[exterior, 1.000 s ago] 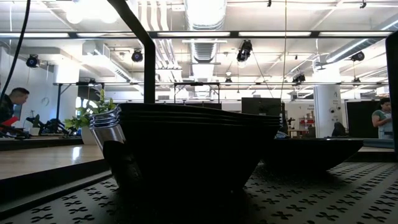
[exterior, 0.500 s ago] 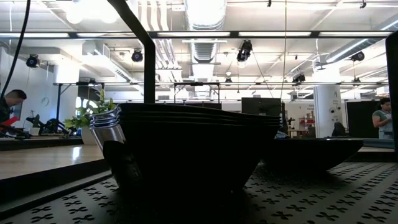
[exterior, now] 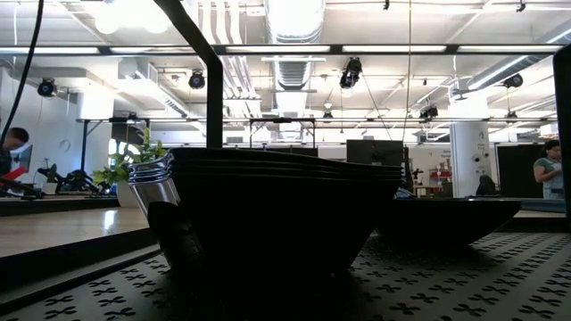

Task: Pick & Place Mini shaped plates
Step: Stack the leaf shaped plate on top of the other leaf shaped plates on the shelf

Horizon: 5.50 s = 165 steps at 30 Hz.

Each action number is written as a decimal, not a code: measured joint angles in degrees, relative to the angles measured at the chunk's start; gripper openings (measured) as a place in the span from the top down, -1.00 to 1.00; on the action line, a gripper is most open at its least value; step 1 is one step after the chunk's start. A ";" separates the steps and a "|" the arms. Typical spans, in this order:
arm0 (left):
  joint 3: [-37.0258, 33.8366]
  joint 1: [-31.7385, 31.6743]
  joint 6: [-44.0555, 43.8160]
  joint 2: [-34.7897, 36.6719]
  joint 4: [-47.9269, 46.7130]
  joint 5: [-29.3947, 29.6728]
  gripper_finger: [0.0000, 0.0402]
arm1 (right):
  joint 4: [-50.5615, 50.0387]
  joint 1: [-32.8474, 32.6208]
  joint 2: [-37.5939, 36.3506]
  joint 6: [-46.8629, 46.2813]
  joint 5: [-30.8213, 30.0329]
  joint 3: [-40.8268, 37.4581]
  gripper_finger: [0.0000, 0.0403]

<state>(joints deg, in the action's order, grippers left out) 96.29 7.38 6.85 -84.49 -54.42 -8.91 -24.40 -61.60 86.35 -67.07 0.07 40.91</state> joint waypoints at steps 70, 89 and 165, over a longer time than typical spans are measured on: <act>0.00 0.02 -4.31 0.76 -0.69 -0.01 0.69 | -35.34 26.61 4.32 -45.46 -30.01 46.97 0.96; 0.00 0.02 -3.63 1.18 -0.72 -0.02 0.69 | -36.03 37.91 7.24 32.80 -6.57 47.19 0.96; 0.00 0.01 -2.56 1.16 -0.52 2.80 0.69 | -45.70 45.60 37.51 124.42 13.75 68.38 0.95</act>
<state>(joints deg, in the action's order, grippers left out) 96.29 7.39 4.29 -83.33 -54.94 -6.11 -70.09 -16.00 123.85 57.35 13.82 109.29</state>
